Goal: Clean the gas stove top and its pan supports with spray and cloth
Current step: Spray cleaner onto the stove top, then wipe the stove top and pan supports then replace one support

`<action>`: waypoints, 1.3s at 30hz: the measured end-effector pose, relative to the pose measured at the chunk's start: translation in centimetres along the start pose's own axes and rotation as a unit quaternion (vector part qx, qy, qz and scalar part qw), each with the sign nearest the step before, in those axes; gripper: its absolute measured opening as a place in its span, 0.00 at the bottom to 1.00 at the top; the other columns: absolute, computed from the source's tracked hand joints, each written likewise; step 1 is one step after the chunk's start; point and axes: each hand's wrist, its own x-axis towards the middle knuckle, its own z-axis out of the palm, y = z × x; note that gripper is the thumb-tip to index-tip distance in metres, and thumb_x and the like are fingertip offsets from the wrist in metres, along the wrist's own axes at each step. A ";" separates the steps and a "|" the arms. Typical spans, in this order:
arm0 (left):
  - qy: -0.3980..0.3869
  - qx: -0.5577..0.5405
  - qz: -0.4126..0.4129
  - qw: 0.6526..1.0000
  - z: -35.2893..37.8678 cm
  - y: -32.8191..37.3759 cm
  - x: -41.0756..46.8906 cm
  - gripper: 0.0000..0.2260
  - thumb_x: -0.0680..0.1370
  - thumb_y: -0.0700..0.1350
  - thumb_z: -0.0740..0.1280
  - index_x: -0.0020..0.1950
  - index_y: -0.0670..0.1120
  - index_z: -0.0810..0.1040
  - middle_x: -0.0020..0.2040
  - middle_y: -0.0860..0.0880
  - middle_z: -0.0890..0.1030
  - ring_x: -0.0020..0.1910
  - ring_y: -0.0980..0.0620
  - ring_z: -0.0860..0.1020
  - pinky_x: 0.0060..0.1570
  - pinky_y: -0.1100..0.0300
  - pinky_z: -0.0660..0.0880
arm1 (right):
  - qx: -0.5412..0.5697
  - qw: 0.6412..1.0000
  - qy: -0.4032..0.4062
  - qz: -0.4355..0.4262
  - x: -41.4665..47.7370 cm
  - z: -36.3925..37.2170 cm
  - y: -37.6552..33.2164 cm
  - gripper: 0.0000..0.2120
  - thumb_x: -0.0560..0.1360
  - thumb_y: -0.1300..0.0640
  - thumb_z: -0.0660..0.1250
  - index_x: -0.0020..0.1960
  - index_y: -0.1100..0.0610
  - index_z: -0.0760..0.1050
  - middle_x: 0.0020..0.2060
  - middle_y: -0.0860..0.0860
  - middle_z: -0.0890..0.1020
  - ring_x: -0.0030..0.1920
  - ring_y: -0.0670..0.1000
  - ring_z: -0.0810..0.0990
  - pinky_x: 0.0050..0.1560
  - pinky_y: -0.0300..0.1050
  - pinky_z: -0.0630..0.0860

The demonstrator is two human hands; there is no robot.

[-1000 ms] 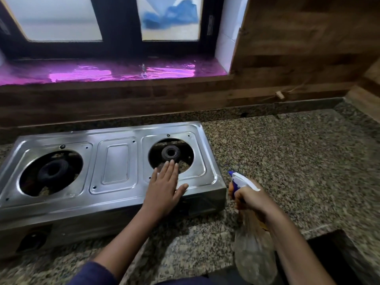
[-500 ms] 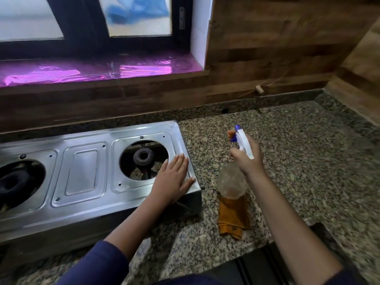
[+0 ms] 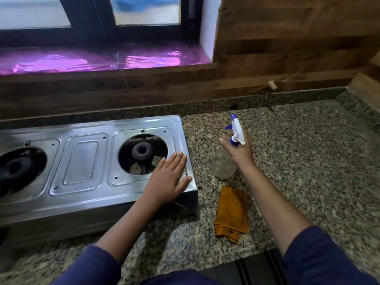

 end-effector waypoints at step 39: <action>0.060 -0.004 -0.198 0.978 -4.3 -14.6 -14.7 0.31 0.80 0.60 0.45 0.77 0.45 0.63 0.77 0.47 0.63 0.76 0.48 0.60 0.74 0.45 0.54 | -0.468 0.851 -0.196 -0.135 -5.9 14.7 -4.6 0.26 0.84 0.49 0.45 0.80 0.58 0.48 0.80 0.53 0.47 0.79 0.50 0.43 0.76 0.48 0.38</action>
